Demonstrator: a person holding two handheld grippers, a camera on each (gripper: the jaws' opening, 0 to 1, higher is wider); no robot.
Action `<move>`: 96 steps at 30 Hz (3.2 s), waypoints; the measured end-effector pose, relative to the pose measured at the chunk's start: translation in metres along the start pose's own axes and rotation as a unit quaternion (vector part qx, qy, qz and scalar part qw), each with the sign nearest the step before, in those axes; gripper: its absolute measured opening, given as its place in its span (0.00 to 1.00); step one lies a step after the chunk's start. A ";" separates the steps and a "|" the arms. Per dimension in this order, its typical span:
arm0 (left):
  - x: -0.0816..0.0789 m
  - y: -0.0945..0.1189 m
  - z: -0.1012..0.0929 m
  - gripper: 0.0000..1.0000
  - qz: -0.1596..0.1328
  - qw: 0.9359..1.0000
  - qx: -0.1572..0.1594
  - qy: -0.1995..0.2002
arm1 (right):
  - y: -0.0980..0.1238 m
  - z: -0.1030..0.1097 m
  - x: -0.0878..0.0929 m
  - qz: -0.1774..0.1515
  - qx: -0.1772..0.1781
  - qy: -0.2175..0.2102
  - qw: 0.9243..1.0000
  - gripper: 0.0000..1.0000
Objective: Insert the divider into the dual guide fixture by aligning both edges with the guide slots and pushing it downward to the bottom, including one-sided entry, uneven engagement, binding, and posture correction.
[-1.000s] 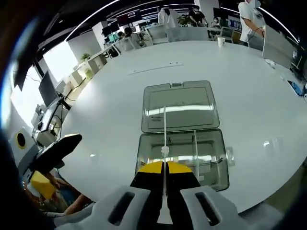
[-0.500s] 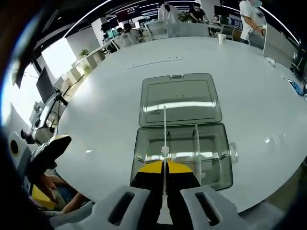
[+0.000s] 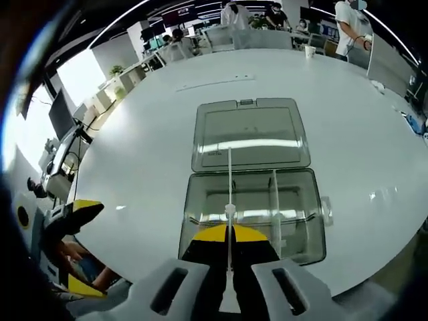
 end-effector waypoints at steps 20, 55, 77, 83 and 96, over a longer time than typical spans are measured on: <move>0.003 0.001 0.004 0.60 0.010 1.000 -0.007 -0.005 | -0.004 0.001 0.001 0.013 0.008 0.004 1.000 0.00; 0.006 0.001 0.007 0.58 0.009 1.000 0.002 0.004 | -0.012 0.003 -0.001 0.035 0.015 -0.018 0.999 0.00; 0.009 0.002 0.009 0.58 0.007 1.000 0.001 0.008 | -0.020 0.004 -0.001 0.047 0.020 -0.017 0.999 0.00; 0.009 0.002 0.009 0.58 0.006 1.000 0.001 0.008 | -0.022 0.005 -0.001 0.052 0.026 -0.016 0.998 0.00; 0.011 0.003 0.012 0.58 0.004 1.000 -0.001 0.011 | -0.029 0.007 0.000 0.058 0.032 -0.013 0.998 0.00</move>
Point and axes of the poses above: the point that each gripper's makers call its tool centre point, and the gripper's own axes: y roughly backward along the fingers, z roughly to its left, x roughly out of its underside, the point moved 10 cm from there along y, roughly backward along the fingers, and after that the axes turned 9 degrees about z, right-handed, at the moved point
